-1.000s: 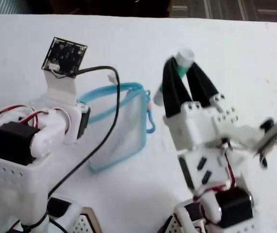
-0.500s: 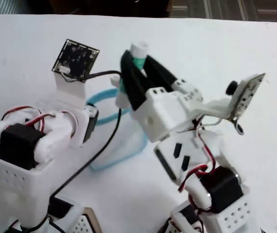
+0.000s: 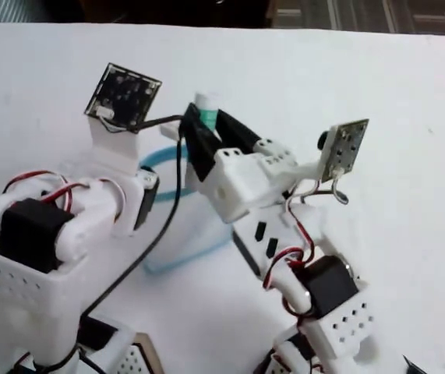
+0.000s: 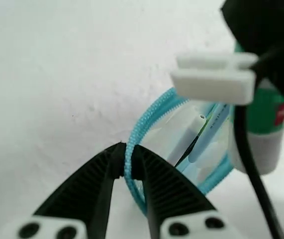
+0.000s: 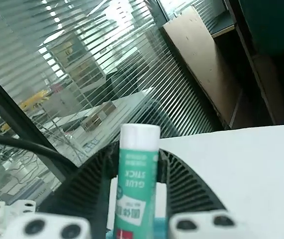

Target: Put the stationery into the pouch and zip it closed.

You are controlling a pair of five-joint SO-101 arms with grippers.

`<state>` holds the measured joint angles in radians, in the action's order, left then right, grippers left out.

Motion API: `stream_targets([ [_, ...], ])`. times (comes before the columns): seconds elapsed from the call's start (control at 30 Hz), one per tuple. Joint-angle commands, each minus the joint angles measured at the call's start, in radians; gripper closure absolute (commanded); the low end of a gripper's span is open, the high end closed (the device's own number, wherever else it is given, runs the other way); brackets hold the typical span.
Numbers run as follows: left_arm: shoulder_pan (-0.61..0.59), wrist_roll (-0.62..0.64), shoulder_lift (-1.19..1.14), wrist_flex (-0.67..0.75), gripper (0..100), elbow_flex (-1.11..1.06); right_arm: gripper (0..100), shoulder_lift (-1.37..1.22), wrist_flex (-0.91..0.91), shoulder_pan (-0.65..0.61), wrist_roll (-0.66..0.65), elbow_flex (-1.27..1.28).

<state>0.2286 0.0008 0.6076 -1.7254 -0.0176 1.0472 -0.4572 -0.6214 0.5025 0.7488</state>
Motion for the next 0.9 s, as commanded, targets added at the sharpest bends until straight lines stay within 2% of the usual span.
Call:
stream_targets([
  [0.0, 0.026, 0.003, -0.031, -0.017, 98, 0.002, 98.1, -0.002, 0.054, 0.033, -0.051, 0.005],
  [0.23, 0.026, 0.003, -0.031, -0.017, 98, 0.002, 98.1, -0.013, 0.107, 0.084, -0.049, 0.015],
  [0.37, 0.026, 0.003, -0.031, -0.017, 98, 0.002, 98.1, -0.013, 0.194, 0.133, -0.049, 0.041],
  [0.6, 0.026, 0.003, -0.031, -0.017, 98, 0.002, 98.1, -0.024, 0.226, 0.134, -0.048, 0.057],
  [0.73, 0.031, 0.003, -0.031, -0.017, 98, 0.002, 98.1, -0.094, 0.232, 0.137, 0.052, 0.072],
  [0.87, 0.026, 0.003, -0.031, -0.017, 98, 0.002, 98.1, -0.143, 0.280, 0.136, 0.057, 0.052],
])
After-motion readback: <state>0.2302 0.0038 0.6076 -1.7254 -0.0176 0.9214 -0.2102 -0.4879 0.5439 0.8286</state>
